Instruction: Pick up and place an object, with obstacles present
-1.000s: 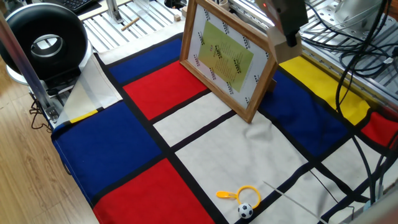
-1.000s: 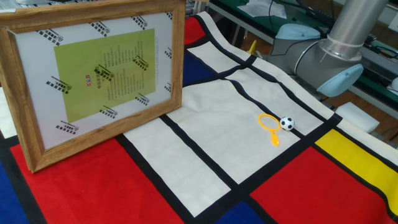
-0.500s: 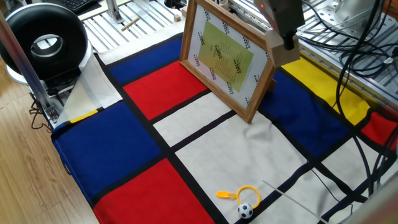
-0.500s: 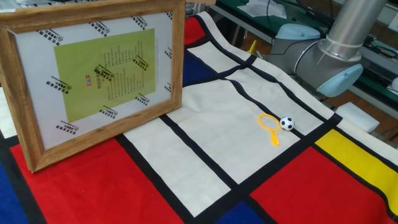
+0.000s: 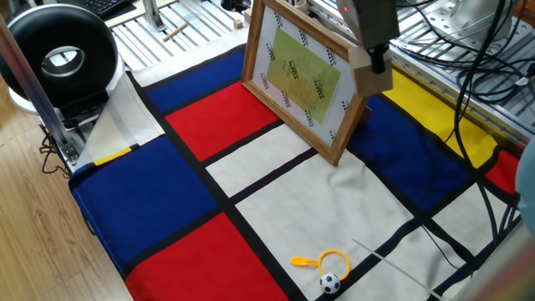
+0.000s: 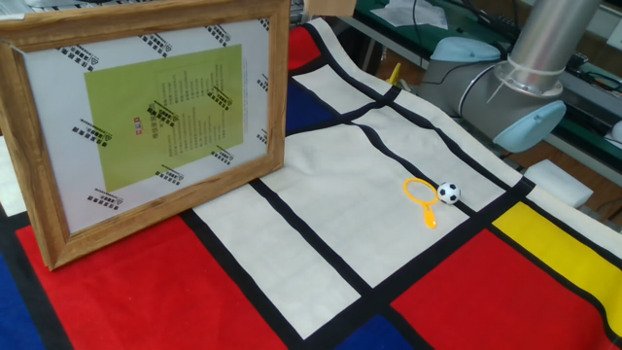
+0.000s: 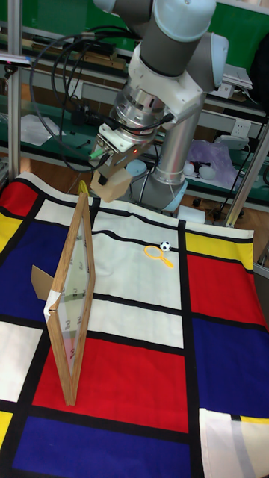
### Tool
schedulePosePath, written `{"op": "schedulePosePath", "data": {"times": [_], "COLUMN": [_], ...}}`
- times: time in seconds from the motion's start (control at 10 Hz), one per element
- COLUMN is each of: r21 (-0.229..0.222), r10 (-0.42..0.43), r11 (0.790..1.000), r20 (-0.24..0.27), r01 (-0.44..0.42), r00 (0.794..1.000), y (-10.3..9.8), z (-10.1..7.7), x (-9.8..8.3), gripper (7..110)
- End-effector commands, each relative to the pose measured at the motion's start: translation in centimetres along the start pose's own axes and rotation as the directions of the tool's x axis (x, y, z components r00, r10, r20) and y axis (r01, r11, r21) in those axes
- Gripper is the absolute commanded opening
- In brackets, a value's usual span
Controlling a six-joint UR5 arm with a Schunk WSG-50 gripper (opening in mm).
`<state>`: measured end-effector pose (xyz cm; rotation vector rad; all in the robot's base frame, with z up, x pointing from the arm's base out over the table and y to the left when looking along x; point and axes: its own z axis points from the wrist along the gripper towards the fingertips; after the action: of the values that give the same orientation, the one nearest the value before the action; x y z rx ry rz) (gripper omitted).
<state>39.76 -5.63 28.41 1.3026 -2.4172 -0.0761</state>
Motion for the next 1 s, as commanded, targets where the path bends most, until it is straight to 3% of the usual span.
{"op": "schedulePosePath", "data": {"times": [0.0, 0.2, 0.5, 0.9], "r21": [-0.006, -0.017, -0.072, -0.092], "r10": [-0.003, 0.0, 0.016, 0.032], "r11": [1.0, 1.0, 0.997, 0.996], "r20": [0.075, 0.123, 0.196, 0.218], "r01": [0.004, 0.002, -0.002, -0.013], "r00": [0.997, 0.992, 0.98, 0.975], "y": [-0.2, -0.2, 0.6, 0.4], "z": [-0.3, -0.5, -1.0, -1.2], "x": [-1.5, -2.3, -3.8, -4.2], "gripper": [7, 7, 7, 7]}}
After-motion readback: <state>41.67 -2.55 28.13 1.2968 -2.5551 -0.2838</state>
